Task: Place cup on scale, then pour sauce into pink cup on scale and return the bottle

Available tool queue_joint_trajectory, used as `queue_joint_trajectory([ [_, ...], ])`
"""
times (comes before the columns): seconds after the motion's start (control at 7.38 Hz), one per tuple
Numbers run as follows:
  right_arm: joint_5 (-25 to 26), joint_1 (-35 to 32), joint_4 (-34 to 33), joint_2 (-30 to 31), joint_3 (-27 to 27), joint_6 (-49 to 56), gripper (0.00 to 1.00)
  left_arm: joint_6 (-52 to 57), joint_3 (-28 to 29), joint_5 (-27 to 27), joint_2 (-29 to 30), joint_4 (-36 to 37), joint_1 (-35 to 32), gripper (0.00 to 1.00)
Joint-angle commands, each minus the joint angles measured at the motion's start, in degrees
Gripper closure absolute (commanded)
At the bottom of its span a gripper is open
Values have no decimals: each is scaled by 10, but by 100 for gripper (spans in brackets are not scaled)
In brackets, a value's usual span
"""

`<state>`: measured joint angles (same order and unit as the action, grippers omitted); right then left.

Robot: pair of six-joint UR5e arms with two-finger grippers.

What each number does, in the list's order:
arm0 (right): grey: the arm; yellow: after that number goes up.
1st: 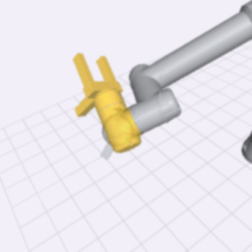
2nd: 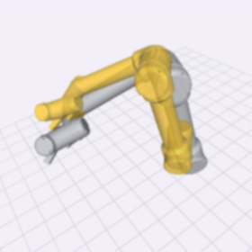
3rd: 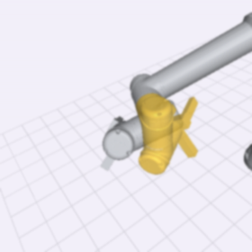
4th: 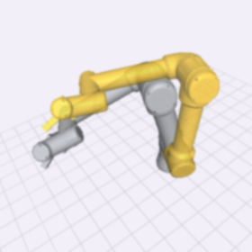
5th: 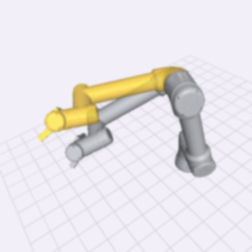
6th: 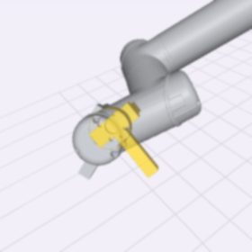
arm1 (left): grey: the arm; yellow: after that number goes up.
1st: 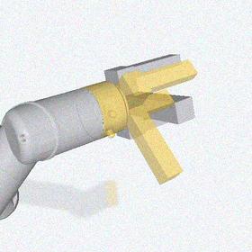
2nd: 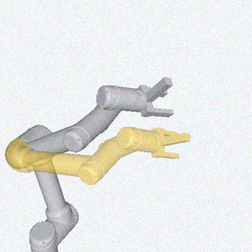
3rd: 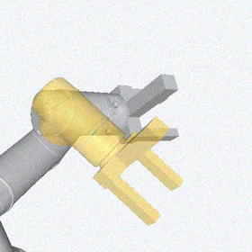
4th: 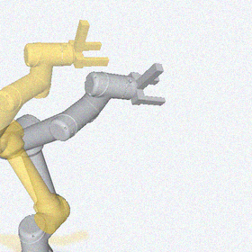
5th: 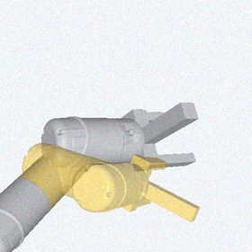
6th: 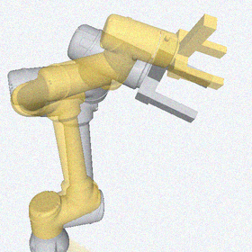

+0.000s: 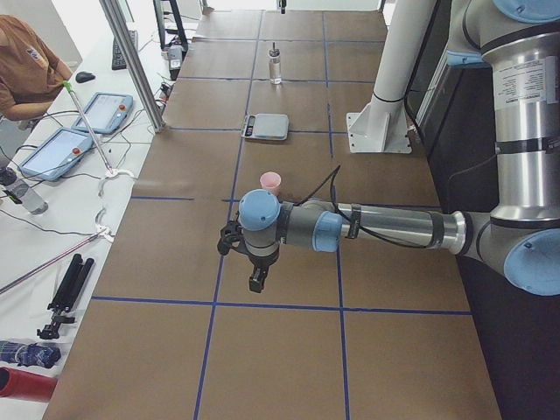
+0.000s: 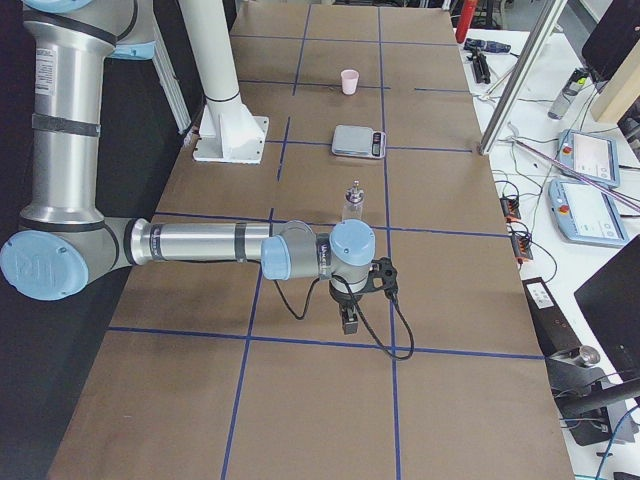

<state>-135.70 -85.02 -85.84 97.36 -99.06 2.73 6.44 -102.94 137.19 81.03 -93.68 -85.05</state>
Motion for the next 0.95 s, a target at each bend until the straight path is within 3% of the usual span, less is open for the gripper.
queue_joint_trajectory([
  [0.0,-4,0,0,1,-4,0,0,7,-18,-3,-5,2,-2,0],
  [0.81,-4,2,2,1,-3,0,0,6,-40,-5,-18,-2,-2,0],
])
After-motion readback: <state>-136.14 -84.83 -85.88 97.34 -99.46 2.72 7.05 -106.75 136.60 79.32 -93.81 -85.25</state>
